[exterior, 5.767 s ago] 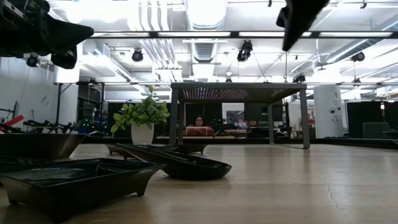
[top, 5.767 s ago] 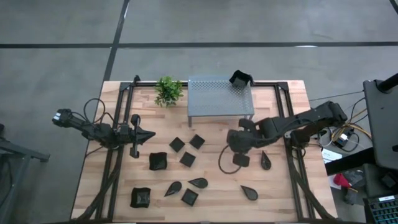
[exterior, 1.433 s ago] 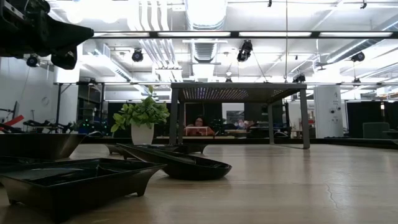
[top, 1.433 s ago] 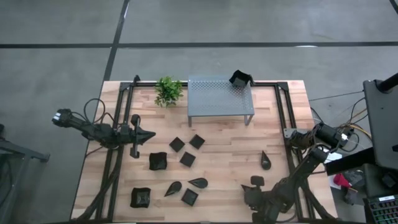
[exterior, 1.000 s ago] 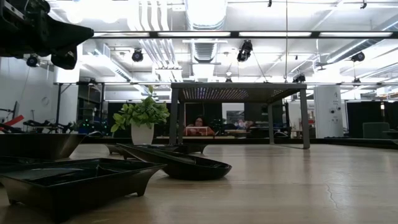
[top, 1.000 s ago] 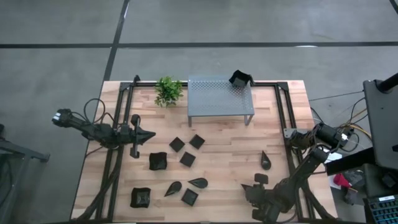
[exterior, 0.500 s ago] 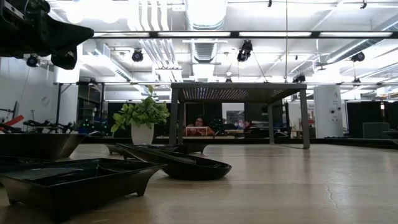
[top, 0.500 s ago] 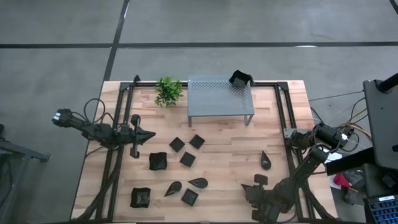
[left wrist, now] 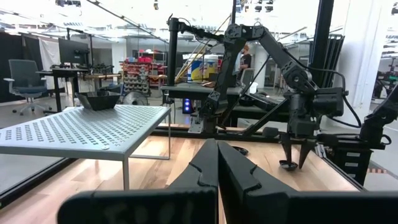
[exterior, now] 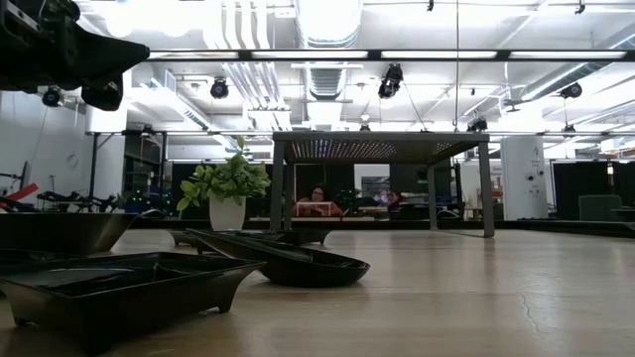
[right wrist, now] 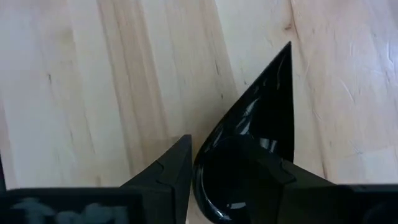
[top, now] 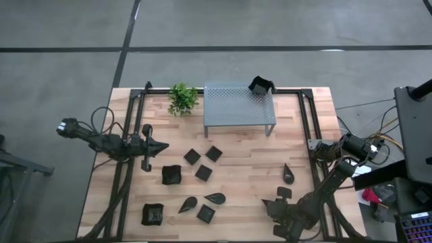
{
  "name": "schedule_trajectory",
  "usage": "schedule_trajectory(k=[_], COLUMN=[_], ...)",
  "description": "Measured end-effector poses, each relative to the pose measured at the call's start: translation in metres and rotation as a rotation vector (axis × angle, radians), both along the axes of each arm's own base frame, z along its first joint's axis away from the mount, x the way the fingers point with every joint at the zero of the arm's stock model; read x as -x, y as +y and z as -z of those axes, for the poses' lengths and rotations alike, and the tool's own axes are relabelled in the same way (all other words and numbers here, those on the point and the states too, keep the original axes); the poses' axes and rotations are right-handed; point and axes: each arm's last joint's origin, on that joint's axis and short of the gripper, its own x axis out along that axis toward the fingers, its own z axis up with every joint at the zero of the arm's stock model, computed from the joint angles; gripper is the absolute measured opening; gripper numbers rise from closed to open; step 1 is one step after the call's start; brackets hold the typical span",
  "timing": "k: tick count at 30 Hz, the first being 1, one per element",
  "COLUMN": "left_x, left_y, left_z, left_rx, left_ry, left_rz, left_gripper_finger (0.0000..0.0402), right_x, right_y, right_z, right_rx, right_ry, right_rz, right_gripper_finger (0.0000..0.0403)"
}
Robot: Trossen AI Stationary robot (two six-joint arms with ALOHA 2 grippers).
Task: Pick & Place Mini shaped plates
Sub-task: Put the drop shaped plate on the shelf
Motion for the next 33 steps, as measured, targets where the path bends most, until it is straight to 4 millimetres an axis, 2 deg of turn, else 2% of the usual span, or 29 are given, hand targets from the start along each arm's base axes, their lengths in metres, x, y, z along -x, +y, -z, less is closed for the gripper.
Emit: schedule_trajectory(k=[7,16,22,33], left_x=[0.0,0.0,0.0,0.0], left_y=[0.0,0.0,0.0,0.0], left_z=[0.0,0.0,0.0,0.0], left_rx=[0.0,0.0,0.0,0.0], left_ry=[0.0,0.0,0.0,0.0], left_rz=[0.0,0.0,0.0,0.0], left_gripper_finger=[0.0,0.0,0.0,0.0], right_x=[0.001,0.001,-0.001,-0.019], right_y=[-0.001,-0.003,-0.006,-0.013], right_z=[0.002,0.003,0.002,-0.014], right_rx=[0.001,0.023,0.049,0.147], right_ry=[0.005,0.015,0.014,0.011], right_rz=[0.007,0.002,-0.025,-0.068], right_gripper_finger=[0.0092,0.0014,0.0009,0.0008])
